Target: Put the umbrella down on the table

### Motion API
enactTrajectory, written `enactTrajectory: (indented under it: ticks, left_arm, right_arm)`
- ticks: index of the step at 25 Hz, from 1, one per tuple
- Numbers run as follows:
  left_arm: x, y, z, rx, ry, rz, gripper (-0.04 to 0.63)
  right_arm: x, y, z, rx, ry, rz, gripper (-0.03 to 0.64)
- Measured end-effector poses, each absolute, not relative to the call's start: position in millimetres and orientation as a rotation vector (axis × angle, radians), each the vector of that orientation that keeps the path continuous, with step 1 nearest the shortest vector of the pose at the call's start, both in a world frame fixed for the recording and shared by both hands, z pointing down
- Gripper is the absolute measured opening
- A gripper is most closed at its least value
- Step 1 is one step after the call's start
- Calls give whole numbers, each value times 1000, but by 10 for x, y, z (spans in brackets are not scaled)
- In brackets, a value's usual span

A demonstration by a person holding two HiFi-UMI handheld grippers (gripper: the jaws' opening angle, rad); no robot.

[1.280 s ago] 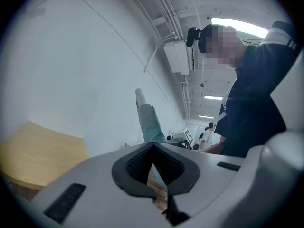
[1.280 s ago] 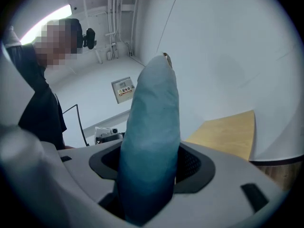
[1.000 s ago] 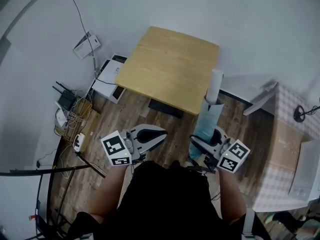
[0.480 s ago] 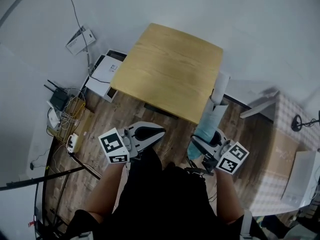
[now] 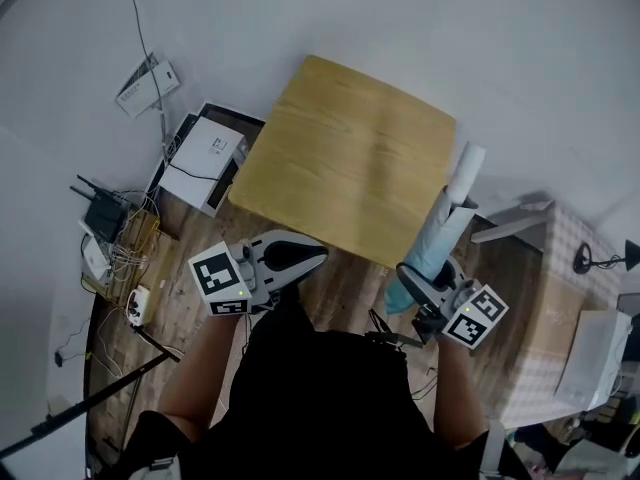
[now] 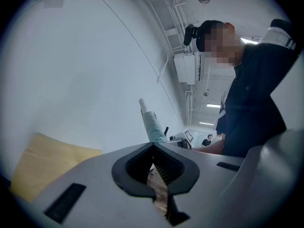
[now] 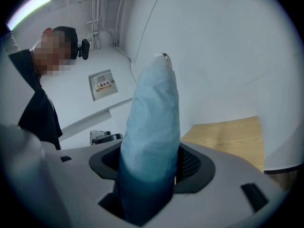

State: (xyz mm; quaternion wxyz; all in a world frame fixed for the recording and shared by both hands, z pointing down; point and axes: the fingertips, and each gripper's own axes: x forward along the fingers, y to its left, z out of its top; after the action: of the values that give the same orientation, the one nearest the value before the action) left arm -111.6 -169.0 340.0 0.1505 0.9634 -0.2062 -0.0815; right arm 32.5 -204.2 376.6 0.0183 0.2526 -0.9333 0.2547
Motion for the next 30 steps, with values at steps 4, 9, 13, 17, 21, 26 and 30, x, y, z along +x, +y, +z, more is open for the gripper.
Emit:
enactTrajectory:
  ticks: [4, 9, 13, 17, 21, 26, 30]
  left_arm:
    - [-1505, -1860, 3563, 2721, -538, -225, 12]
    - [-1701, -2081, 3718, 2704, -474, -238, 12]
    - [-1643, -2224, 3736, 2717, -449, -252, 12]
    - [-1626, -2363, 3764, 2712, -463, -229, 12]
    - [-1569, -2559, 3702, 2721, -501, -189, 12]
    - [-1529, -2813, 3674, 2726, -557, -130, 12]
    - [-1324, -3076, 3692, 2717, -578, -53, 12]
  right_arm:
    - [53, -2227, 3750, 874, -2874, 796, 296]
    - [-150, -2324, 3765, 925, -2846, 789, 296]
    - [-163, -2346, 3852, 909, -2823, 796, 296]
    - [-178, -2478, 3894, 888, -2839, 805, 296]
    - [-135, -2723, 3890, 840, -2884, 818, 296]
    - [-86, -3091, 3899, 817, -2921, 791, 297]
    - [106, -3380, 3882, 817, -2933, 763, 296]
